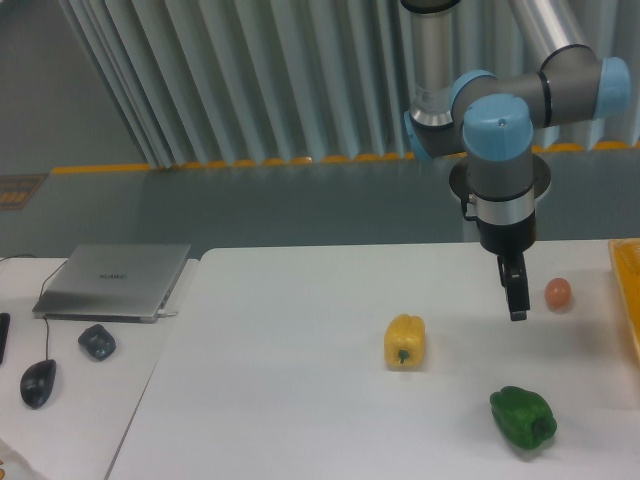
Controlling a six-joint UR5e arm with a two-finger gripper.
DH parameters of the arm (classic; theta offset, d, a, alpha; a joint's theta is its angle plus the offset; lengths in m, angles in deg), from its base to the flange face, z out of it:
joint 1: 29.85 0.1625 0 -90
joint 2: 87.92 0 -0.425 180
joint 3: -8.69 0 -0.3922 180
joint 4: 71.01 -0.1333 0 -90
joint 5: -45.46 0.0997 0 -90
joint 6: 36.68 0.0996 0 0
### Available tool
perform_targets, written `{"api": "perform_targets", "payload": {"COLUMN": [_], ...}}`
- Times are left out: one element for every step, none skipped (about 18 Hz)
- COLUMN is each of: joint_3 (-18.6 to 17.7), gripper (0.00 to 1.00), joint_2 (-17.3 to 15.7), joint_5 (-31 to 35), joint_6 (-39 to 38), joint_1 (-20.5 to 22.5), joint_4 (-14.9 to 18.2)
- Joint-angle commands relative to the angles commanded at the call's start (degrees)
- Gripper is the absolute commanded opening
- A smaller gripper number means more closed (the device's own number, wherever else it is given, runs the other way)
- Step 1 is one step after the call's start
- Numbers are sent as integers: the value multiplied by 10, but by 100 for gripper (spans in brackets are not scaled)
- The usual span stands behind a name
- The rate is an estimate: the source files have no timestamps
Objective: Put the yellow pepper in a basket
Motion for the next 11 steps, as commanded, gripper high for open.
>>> {"api": "perform_targets", "payload": {"joint_3": [0, 0, 0, 0, 0, -2, -3, -4, -13, -38, -48], "gripper": [100, 100, 100, 100, 100, 100, 100, 100, 100, 100, 100], "joint_2": [0, 0, 0, 0, 0, 0, 0, 2, 2, -2, -5], "joint_5": [0, -3, -5, -5, -7, -11, -22, -41, -64, -98, -112], "joint_6": [0, -1, -5, -18, -26, -32, -33, -32, -31, -33, -33], "joint_1": [0, 0, 1, 1, 1, 0, 1, 3, 8, 24, 30], "joint_4": [-1, -1, -1, 0, 0, -1, -1, -1, -2, -19, -33]}}
